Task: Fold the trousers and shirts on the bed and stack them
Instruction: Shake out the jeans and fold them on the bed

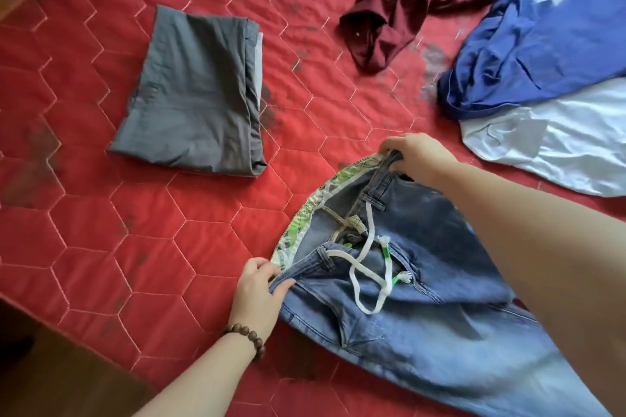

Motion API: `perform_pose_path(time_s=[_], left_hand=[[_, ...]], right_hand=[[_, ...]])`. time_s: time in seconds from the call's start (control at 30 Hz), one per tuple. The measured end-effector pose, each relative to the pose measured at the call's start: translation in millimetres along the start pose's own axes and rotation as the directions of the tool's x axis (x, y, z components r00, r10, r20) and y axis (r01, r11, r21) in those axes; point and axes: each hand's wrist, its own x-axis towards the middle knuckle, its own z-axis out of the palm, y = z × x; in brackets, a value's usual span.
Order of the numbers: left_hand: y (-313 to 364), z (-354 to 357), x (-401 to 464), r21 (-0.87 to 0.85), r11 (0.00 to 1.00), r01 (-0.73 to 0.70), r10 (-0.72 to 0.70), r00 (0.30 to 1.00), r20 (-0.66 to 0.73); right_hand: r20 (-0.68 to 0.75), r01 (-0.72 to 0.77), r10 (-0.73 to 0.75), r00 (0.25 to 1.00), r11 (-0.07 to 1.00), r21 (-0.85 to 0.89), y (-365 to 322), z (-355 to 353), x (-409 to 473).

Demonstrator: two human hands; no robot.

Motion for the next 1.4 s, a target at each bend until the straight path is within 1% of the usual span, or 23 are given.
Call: perform_pose_path(time_s=[0.07, 0.17, 0.27, 0.37, 0.43, 0.5, 0.53, 0.57, 0.63, 0.67, 0.73, 0.83, 0.87, 0.93, 0.97, 1.0, 1.07, 1.1, 1.13, 1.2, 1.3, 1.37, 1.4], left_hand=[[16.9, -24.2, 9.8, -0.002, 0.998, -0.063, 0.063, 0.998, -0.021], [52.0, -76.5, 23.6, -0.030, 0.987, -0.160, 0.157, 0.985, -0.075], [102.7, -146.9, 29.7, 0.000, 0.963, -0.271, 0.270, 0.959, -0.090], [163.6, -222.7, 26.3, 0.026, 0.904, -0.426, 0.426, 0.899, -0.100], [205.7, -273.6, 19.0, -0.018, 0.853, -0.522, 0.517, 0.849, -0.108], [245.3, -325.0, 1.3, -0.089, 0.788, -0.609, 0.599, 0.792, -0.115], [261.6, -344.6, -3.6, -0.113, 0.762, -0.638, 0.629, 0.770, -0.109], [275.8, -358.9, -4.6, -0.145, 0.743, -0.654, 0.646, 0.757, -0.101], [312.3, -400.0, -26.7, -0.226, 0.678, -0.700, 0.696, 0.710, -0.109], [329.7, -419.2, -40.8, -0.253, 0.642, -0.724, 0.718, 0.683, -0.134], [364.2, -455.7, -71.3, -0.268, 0.556, -0.787, 0.767, 0.610, -0.200], [406.9, -502.1, -121.7, -0.219, 0.426, -0.878, 0.821, 0.477, -0.314], [418.5, -516.5, -138.2, -0.189, 0.388, -0.902, 0.820, 0.432, -0.376], [436.8, -537.9, -168.4, -0.147, 0.312, -0.939, 0.805, 0.343, -0.483], [443.5, -542.0, -180.5, -0.143, 0.290, -0.946, 0.815, 0.323, -0.481], [448.2, -540.7, -192.1, -0.120, 0.309, -0.943, 0.845, 0.330, -0.421], [451.2, -530.9, -211.9, 0.007, 0.384, -0.923, 0.889, 0.367, -0.272], [451.9, -528.8, -219.2, 0.049, 0.402, -0.914, 0.893, 0.379, -0.245], [451.1, -529.6, -227.6, 0.058, 0.406, -0.912, 0.892, 0.382, -0.241], [447.2, -539.4, -246.2, 0.013, 0.384, -0.923, 0.899, 0.371, -0.235], [439.8, -558.4, -269.0, -0.077, 0.376, -0.923, 0.884, 0.382, -0.270], [433.2, -562.8, -279.8, -0.306, 0.335, -0.891, 0.854, 0.424, -0.301], [430.5, -561.2, -283.2, -0.445, 0.320, -0.836, 0.837, 0.470, -0.281]], right_hand=[[-0.160, -0.040, 0.052, 0.986, 0.996, 0.079, 3.1, -30.1, -26.4], [-0.366, -0.112, 0.171, 0.915, 0.978, 0.178, 4.1, -91.9, -82.6], [-0.453, -0.179, 0.261, 0.852, 0.960, 0.216, -5.0, -163.4, -162.2], [-0.548, -0.237, 0.326, 0.770, 0.944, 0.229, -34.2, -226.5, -246.6], [-0.623, -0.243, 0.336, 0.706, 0.942, 0.233, -54.6, -263.6, -300.3], [-0.668, -0.274, 0.374, 0.643, 0.927, 0.255, -80.6, -294.9, -352.7], [-0.680, -0.275, 0.383, 0.625, 0.923, 0.268, -88.5, -306.8, -370.2], [-0.687, -0.257, 0.390, 0.614, 0.921, 0.293, -92.1, -316.6, -381.7], [-0.729, -0.207, 0.406, 0.552, 0.913, 0.352, -114.2, -341.3, -420.9], [-0.753, -0.151, 0.415, 0.512, 0.906, 0.396, -124.7, -352.0, -439.2], [-0.794, -0.024, 0.424, 0.435, 0.887, 0.460, -144.9, -373.5, -472.4], [-0.826, 0.185, 0.447, 0.342, 0.830, 0.526, -165.6, -407.0, -514.7], [-0.844, 0.252, 0.457, 0.280, 0.814, 0.524, -168.7, -417.6, -528.3], [-0.874, 0.338, 0.472, 0.119, 0.808, 0.482, -171.3, -430.9, -547.9], [-0.877, 0.336, 0.473, 0.082, 0.815, 0.471, -172.1, -433.0, -553.1], [-0.876, 0.299, 0.470, 0.102, 0.826, 0.478, -172.0, -431.4, -555.9], [-0.863, 0.195, 0.470, 0.186, 0.843, 0.501, -169.2, -421.4, -561.9], [-0.864, 0.182, 0.463, 0.199, 0.849, 0.497, -167.0, -418.9, -567.6], [-0.866, 0.206, 0.460, 0.199, 0.844, 0.495, -165.5, -417.5, -575.6], [-0.857, 0.353, 0.477, 0.197, 0.781, 0.516, -165.0, -418.7, -596.5], [-0.838, 0.608, 0.492, 0.235, 0.599, 0.522, -171.0, -426.4, -628.2], [-0.836, 0.721, 0.470, 0.283, 0.471, 0.509, -176.0, -431.3, -646.3], [-0.824, 0.755, 0.463, 0.326, 0.398, 0.522, -177.5, -431.4, -653.0]])
